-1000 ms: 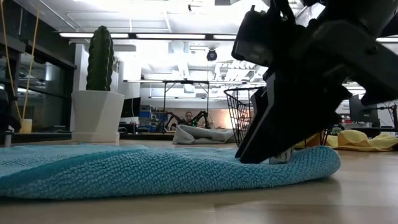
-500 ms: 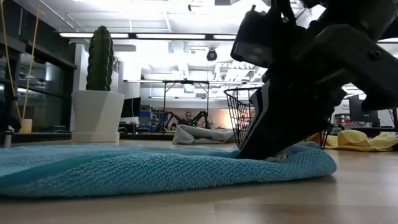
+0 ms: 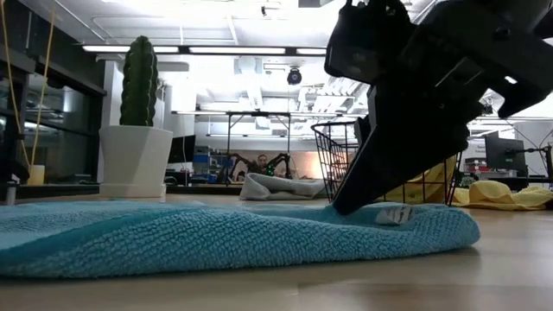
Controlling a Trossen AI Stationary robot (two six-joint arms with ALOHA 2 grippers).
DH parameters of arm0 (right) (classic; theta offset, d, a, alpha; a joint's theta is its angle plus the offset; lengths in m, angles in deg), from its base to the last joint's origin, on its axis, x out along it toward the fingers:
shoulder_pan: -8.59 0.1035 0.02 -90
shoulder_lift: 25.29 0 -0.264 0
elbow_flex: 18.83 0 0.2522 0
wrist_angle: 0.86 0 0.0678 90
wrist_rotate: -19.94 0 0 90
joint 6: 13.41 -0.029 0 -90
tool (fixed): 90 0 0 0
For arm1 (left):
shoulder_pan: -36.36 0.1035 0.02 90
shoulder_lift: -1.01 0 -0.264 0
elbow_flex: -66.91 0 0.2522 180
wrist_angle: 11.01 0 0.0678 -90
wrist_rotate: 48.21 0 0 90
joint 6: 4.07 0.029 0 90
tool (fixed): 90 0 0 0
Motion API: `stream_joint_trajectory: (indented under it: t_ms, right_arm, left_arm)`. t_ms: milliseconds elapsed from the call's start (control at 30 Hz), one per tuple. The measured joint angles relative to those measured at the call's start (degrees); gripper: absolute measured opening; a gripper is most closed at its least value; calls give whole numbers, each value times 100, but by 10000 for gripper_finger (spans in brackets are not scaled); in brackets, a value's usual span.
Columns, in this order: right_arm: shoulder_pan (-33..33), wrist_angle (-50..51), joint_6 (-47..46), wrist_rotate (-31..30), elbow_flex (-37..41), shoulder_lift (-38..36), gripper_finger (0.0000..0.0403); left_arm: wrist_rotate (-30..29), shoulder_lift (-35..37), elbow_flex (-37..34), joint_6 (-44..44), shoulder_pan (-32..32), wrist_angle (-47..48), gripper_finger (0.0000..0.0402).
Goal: Fold microfiber towels
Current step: Fold the blue microfiber towel
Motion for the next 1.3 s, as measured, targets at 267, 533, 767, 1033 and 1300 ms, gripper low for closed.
stream_joint_trajectory:
  t_ms: [267, 533, 767, 1033, 1300]
  right_arm:
    - [0, -16, 18, 111, 0, 0, 167]
    - [28, -17, 84, 258, 0, 0, 174]
    - [68, -314, 277, 325, 0, 0, 159]
    - [67, -331, 135, 612, 0, 0, 149]
    - [72, -264, -110, 960, -1, 0, 149]
  left_arm:
    - [-20, 0, 4, 6, 0, 9, 133]
    - [-22, 0, 7, 6, 0, 5, 133]
    - [-24, 0, 9, 6, 0, 4, 133]
    - [-31, 0, 11, 6, 0, 2, 133]
    - [-38, 0, 11, 8, 0, 1, 133]
